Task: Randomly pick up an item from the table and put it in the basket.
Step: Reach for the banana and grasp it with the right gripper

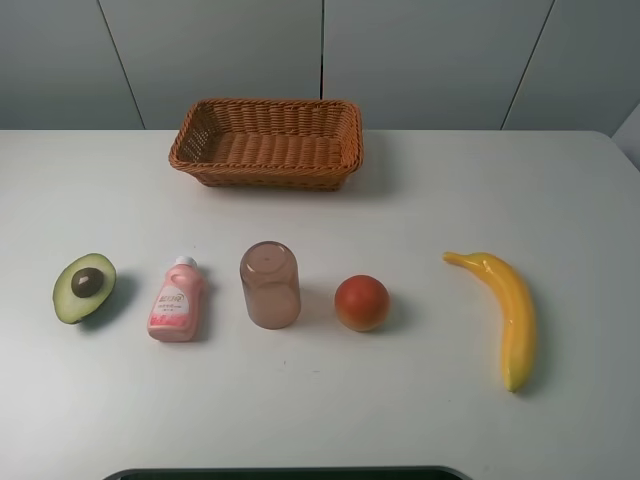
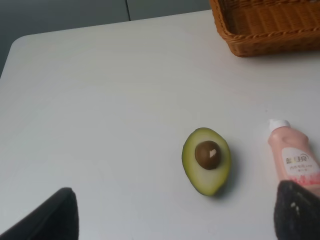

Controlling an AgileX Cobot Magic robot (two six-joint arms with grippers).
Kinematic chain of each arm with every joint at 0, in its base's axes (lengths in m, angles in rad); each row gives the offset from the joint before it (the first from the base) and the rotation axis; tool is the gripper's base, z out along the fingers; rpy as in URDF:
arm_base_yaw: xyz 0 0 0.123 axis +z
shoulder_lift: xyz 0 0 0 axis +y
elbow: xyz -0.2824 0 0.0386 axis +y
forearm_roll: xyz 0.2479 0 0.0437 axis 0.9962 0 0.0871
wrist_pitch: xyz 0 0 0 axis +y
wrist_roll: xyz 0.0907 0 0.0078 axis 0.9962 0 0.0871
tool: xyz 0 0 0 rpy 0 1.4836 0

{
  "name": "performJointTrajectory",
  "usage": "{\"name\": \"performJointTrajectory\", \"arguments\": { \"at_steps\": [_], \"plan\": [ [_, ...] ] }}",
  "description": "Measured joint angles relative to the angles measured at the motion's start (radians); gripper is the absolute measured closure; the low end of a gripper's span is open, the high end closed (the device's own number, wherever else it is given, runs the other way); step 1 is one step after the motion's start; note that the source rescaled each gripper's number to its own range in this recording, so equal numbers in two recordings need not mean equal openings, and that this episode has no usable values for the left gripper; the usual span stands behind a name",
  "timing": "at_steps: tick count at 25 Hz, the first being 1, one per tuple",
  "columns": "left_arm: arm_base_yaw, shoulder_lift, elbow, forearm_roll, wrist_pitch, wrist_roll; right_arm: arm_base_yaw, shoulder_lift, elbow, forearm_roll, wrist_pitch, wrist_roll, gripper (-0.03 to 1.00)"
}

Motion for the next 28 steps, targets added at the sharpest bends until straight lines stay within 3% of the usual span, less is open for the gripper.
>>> {"name": "performJointTrajectory", "arguments": {
  "at_steps": [28],
  "plan": [
    [0.000, 0.000, 0.000, 0.000, 0.000, -0.004, 0.000, 0.000, 0.000, 0.004, 0.000, 0.002, -0.03]
  ]
}}
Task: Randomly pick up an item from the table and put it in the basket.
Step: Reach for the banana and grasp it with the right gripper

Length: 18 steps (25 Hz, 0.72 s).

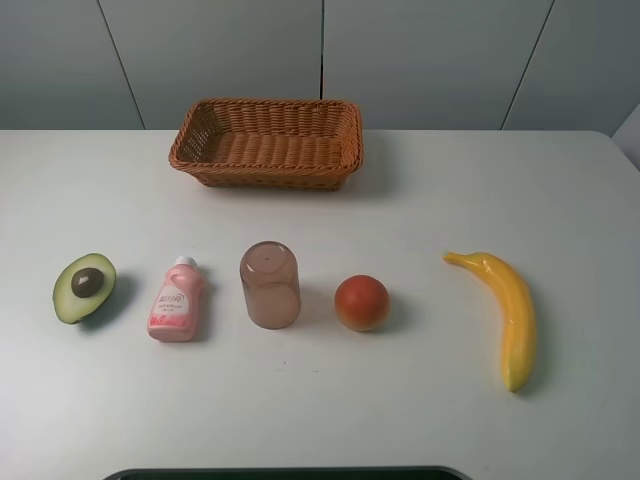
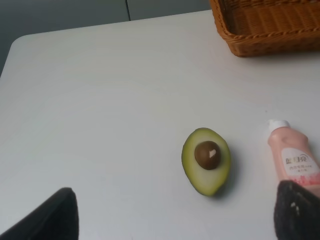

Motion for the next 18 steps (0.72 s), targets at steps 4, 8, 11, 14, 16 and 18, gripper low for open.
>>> {"name": "performJointTrajectory", "arguments": {
  "at_steps": [4, 8, 11, 14, 16, 18],
  "plan": [
    [0.000, 0.000, 0.000, 0.000, 0.000, 0.000, 0.000, 0.000, 0.000, 0.016, 0.000, 0.007, -0.03],
    [0.000, 0.000, 0.000, 0.000, 0.000, 0.000, 0.000, 0.000, 0.000, 0.022, 0.000, 0.007, -0.03],
    [0.000, 0.000, 0.000, 0.000, 0.000, 0.000, 0.000, 0.000, 0.000, 0.022, -0.007, 0.007, -0.03],
    [0.000, 0.000, 0.000, 0.000, 0.000, 0.000, 0.000, -0.002, -0.015, 0.022, -0.045, 0.007, -0.03],
    [0.000, 0.000, 0.000, 0.000, 0.000, 0.000, 0.000, -0.002, -0.045, 0.022, -0.082, 0.007, -0.03],
    [0.000, 0.000, 0.000, 0.000, 0.000, 0.000, 0.000, 0.004, -0.070, 0.022, -0.105, 0.007, -0.03]
  ]
}}
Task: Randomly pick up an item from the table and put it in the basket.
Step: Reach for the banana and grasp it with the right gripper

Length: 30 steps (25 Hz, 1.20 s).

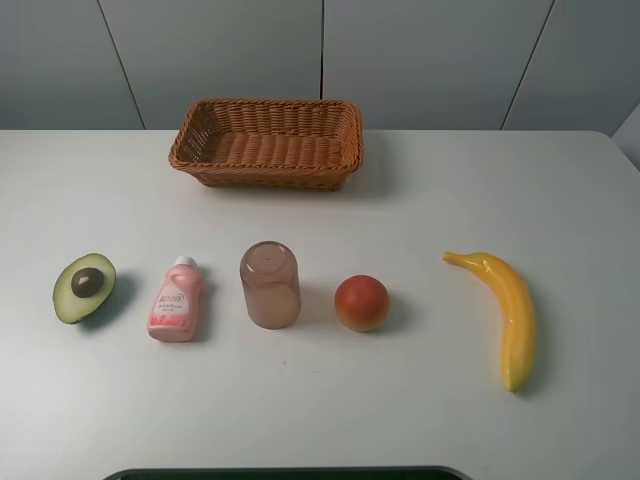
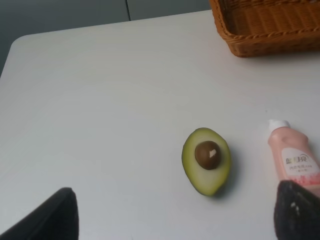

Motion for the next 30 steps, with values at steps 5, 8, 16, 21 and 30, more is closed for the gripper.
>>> {"name": "performJointTrajectory", "arguments": {
  "at_steps": [5, 8, 16, 21, 30],
  "plan": [
    [0.000, 0.000, 0.000, 0.000, 0.000, 0.000, 0.000, 0.136, -0.030, 0.000, -0.013, -0.009, -0.03],
    [0.000, 0.000, 0.000, 0.000, 0.000, 0.000, 0.000, 0.269, -0.030, 0.000, -0.014, -0.031, -0.03],
    [0.000, 0.000, 0.000, 0.000, 0.000, 0.000, 0.000, 0.656, -0.030, 0.000, -0.094, -0.083, -0.03],
    [0.000, 0.000, 0.000, 0.000, 0.000, 0.000, 0.000, 0.916, -0.030, 0.010, -0.184, -0.085, -0.03],
    [0.000, 0.000, 0.000, 0.000, 0.000, 0.000, 0.000, 1.323, -0.030, 0.036, -0.340, -0.091, -0.03]
  ]
}}
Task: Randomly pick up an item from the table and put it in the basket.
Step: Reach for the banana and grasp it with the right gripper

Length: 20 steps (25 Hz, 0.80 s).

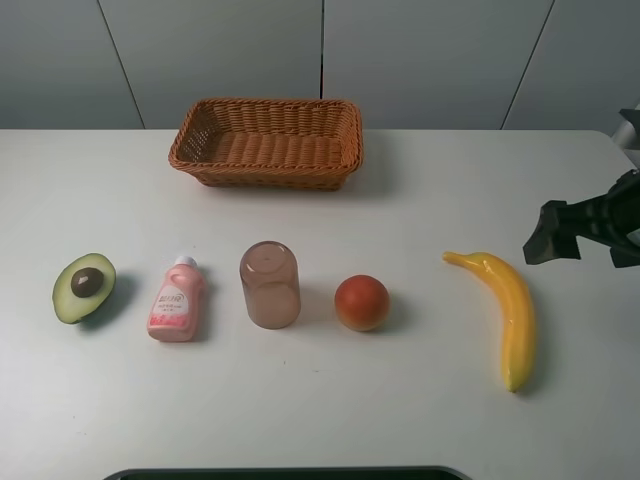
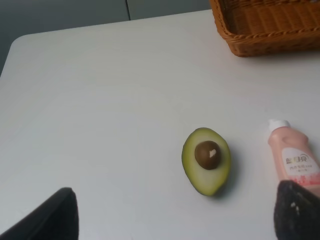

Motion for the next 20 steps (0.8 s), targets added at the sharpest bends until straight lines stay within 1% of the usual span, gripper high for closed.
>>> {"name": "performJointTrajectory", "arguments": {
  "at_steps": [5, 9, 17, 20],
  "plan": [
    [0.000, 0.000, 0.000, 0.000, 0.000, 0.000, 0.000, 0.153, -0.002, 0.016, -0.061, -0.007, -0.03],
    [0.000, 0.000, 0.000, 0.000, 0.000, 0.000, 0.000, 0.230, -0.002, 0.068, -0.088, -0.063, -0.03],
    [0.000, 0.000, 0.000, 0.000, 0.000, 0.000, 0.000, 0.305, -0.004, 0.186, -0.096, -0.177, -0.03],
    [0.000, 0.000, 0.000, 0.000, 0.000, 0.000, 0.000, 0.321, -0.004, 0.209, -0.096, -0.201, -0.03]
  ]
}}
